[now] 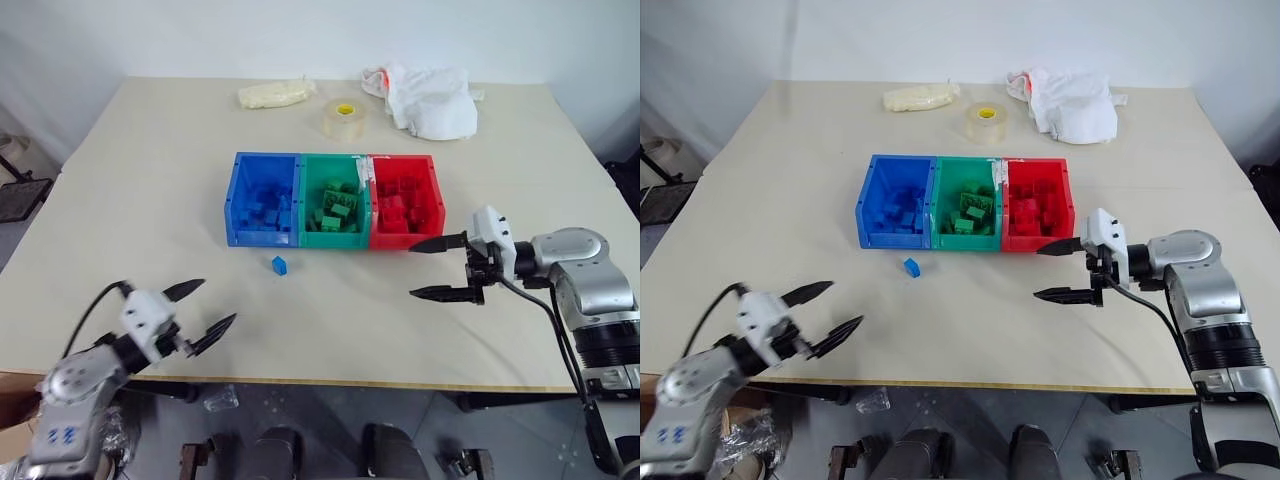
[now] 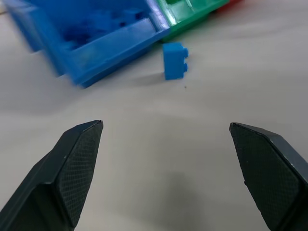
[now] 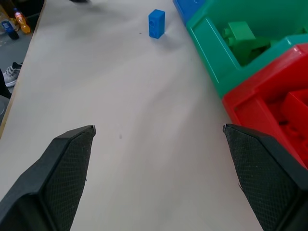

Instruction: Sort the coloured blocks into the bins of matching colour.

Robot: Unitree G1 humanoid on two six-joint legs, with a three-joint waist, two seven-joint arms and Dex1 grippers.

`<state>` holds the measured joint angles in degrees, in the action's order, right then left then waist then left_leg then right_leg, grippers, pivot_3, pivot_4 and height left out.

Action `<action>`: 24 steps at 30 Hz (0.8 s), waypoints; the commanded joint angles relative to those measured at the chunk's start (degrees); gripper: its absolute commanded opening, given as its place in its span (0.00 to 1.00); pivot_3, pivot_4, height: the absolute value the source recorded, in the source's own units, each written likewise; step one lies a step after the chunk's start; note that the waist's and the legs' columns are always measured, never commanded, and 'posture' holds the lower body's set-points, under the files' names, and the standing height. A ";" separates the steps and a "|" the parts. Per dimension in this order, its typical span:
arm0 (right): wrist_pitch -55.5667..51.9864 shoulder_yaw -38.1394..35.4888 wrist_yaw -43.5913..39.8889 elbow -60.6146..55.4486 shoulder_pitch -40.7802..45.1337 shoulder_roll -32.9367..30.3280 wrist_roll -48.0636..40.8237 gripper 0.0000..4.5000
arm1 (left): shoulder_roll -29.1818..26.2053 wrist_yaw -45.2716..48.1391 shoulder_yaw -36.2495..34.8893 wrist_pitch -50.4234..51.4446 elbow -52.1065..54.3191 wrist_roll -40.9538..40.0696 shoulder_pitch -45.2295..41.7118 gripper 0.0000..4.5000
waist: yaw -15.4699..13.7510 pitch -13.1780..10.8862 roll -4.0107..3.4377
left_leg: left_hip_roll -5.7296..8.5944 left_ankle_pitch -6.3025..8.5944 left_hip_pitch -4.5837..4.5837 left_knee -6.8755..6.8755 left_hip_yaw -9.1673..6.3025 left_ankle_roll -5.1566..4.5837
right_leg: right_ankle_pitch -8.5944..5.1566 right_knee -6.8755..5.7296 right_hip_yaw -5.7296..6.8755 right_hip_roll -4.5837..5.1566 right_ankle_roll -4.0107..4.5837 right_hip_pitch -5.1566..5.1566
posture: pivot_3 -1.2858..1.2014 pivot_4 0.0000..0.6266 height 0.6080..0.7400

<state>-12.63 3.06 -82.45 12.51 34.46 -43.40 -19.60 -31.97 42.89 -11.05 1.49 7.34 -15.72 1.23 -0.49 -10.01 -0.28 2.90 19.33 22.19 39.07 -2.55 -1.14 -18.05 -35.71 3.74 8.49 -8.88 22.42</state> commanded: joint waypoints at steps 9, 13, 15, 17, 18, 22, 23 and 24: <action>-1.70 -3.02 5.24 -7.99 -4.86 0.41 -1.99 0.99 | 3.50 -1.44 11.15 -0.20 -17.09 8.23 -16.38 1.00 | 0.04 0.01 -0.02 | 0.08 -0.01 -0.04 0.08 -0.03 -0.02 | 0.00 -0.10 0.04 0.03 -0.01 -0.07 | 0.52 0.24 1.00; -2.25 -3.43 6.51 -9.79 -6.34 0.37 -2.70 0.99 | 5.51 -0.90 13.32 -0.31 -19.63 8.71 -19.96 1.00 | -0.87 0.01 -0.02 | 0.15 -0.04 -0.04 0.16 -0.02 -0.05 | 0.02 -0.12 0.01 0.06 -0.04 -0.09 | 0.52 0.24 1.00; -2.36 -3.58 7.12 -10.21 -6.88 0.22 -2.69 0.99 | 6.19 -0.82 14.65 0.96 -20.09 9.27 -21.21 1.00 | -1.05 0.01 -0.02 | 0.20 -0.05 -0.03 0.15 -0.03 -0.07 | 0.03 -0.13 -0.01 0.09 -0.06 -0.09 | 0.52 0.24 1.00; -2.40 -3.73 7.58 -10.42 -7.22 0.13 -2.71 0.99 | 6.74 -1.06 15.59 0.24 -20.51 10.03 -22.20 1.00 | -1.09 0.01 -0.02 | 0.23 -0.07 -0.03 0.16 -0.07 -0.10 | 0.04 -0.13 -0.01 0.09 -0.07 -0.12 | 0.52 0.24 1.00; -2.43 -3.78 7.85 -10.53 -7.36 0.14 -2.74 1.00 | 7.12 -1.60 15.54 0.07 -20.72 10.20 -22.58 0.96 | -1.11 0.01 -0.02 | 0.25 -0.07 -0.03 0.15 -0.08 -0.11 | 0.04 -0.12 -0.01 0.10 -0.08 -0.13 | 0.52 0.24 1.00; -2.28 -3.93 8.48 -10.88 -7.94 0.02 -2.89 1.00 | 7.95 -2.16 15.28 -0.37 -22.04 10.36 -23.80 0.72 | -1.01 0.01 -0.02 | 0.27 -0.08 -0.03 0.15 -0.11 -0.11 | 0.04 -0.12 -0.01 0.10 -0.09 -0.14 | 0.52 0.24 1.00; -2.21 -4.01 8.58 -10.94 -8.10 -0.08 -2.99 1.00 | 8.01 -2.19 15.18 -0.55 -22.34 10.37 -23.98 0.65 | -0.99 0.01 -0.02 | 0.26 -0.08 -0.03 0.15 -0.10 -0.11 | 0.04 -0.12 -0.01 0.09 -0.08 -0.13 | 0.52 0.24 1.00; -2.13 -4.07 8.70 -10.97 -8.23 -0.15 -3.06 1.00 | 8.03 -2.17 15.08 -0.73 -22.58 10.36 -24.08 0.57 | -0.98 0.01 -0.02 | 0.27 -0.08 -0.03 0.15 -0.09 -0.11 | 0.04 -0.12 0.00 0.09 -0.08 -0.13 | 0.52 0.24 1.00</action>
<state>-15.13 1.30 -74.04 3.50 26.25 -42.74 -21.52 -23.79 41.43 3.50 0.62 -13.72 -6.61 -22.94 -1.47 -10.00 -0.30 3.17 19.24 22.16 39.23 -2.63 -1.23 -18.01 -35.83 3.74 8.57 -8.96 22.28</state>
